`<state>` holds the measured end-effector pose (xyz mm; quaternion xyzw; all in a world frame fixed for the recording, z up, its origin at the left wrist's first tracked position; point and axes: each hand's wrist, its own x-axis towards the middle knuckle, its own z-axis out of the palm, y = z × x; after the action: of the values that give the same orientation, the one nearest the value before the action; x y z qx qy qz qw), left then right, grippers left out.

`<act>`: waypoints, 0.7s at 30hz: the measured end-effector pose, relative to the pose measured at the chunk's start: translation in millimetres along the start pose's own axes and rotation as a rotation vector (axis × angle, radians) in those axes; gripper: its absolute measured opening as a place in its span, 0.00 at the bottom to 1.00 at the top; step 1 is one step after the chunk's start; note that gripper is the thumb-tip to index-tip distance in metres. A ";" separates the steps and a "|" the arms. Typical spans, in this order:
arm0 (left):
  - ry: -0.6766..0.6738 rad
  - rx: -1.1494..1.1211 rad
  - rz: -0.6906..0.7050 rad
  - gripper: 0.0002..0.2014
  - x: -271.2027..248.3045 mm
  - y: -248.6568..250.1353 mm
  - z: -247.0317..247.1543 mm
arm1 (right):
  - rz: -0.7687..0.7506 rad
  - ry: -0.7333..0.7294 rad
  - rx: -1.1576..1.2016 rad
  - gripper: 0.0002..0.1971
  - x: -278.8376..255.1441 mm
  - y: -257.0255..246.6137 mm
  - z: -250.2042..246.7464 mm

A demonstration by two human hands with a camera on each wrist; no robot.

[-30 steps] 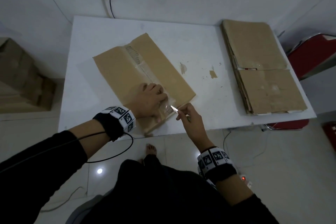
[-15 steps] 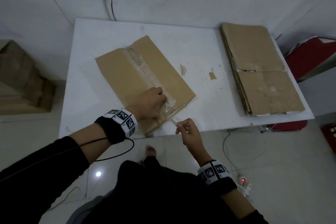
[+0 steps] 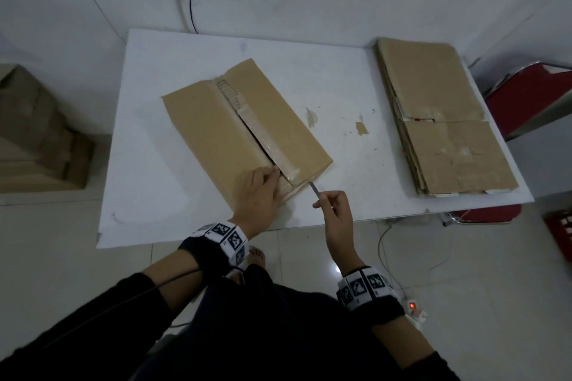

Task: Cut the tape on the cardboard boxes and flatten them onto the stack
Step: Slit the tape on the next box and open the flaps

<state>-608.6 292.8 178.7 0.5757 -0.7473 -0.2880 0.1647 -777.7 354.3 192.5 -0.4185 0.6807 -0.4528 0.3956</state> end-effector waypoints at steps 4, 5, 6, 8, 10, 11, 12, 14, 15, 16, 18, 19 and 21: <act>-0.015 -0.255 -0.154 0.24 5.1 -0.7 10.5 | -0.069 -0.070 -0.097 0.01 -1.3 -3.3 0.9; -0.001 -0.337 -0.181 0.23 7.7 -1.3 11.1 | -0.091 -0.096 -0.128 0.02 -1.7 -4.3 0.8; 0.011 -0.411 -0.208 0.24 9.4 -2.6 11.7 | -0.110 -0.123 -0.151 0.02 -1.9 -6.0 1.2; 0.017 -0.528 -0.253 0.25 10.9 -6.1 11.6 | -0.148 -0.179 -0.194 0.03 -1.2 -8.8 3.8; 0.003 -0.574 -0.264 0.28 11.4 -7.6 9.7 | -0.184 -0.212 -0.236 0.05 2.0 -8.2 7.9; -0.006 -0.582 -0.269 0.30 11.3 -7.2 8.4 | -0.196 -0.216 -0.252 0.06 4.5 -6.4 10.3; -0.014 -0.591 -0.278 0.31 11.3 -6.9 7.3 | -0.206 -0.210 -0.269 0.07 6.8 -4.5 12.9; -0.016 -0.611 -0.289 0.32 10.5 -6.5 5.9 | -0.231 -0.179 -0.315 0.08 10.4 -0.9 16.9; -0.017 -0.627 -0.288 0.32 9.8 -6.4 5.0 | -0.242 -0.169 -0.333 0.09 10.5 0.2 17.7; -0.020 -0.638 -0.286 0.32 9.2 -6.4 4.5 | -0.253 -0.164 -0.347 0.11 9.7 1.0 17.8; -0.040 -0.624 -0.279 0.32 8.3 -5.6 2.6 | -0.274 -0.154 -0.382 0.16 5.8 2.5 16.6; -0.051 -0.612 -0.280 0.33 7.9 -5.1 1.1 | -0.278 -0.149 -0.391 0.17 4.5 3.0 16.1; -0.060 -0.619 -0.278 0.32 7.3 -4.8 -0.3 | -0.280 -0.141 -0.393 0.16 3.6 2.8 16.7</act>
<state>-606.8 285.0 175.3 0.5861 -0.5432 -0.5378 0.2687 -764.2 346.8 184.6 -0.6082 0.6616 -0.3320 0.2867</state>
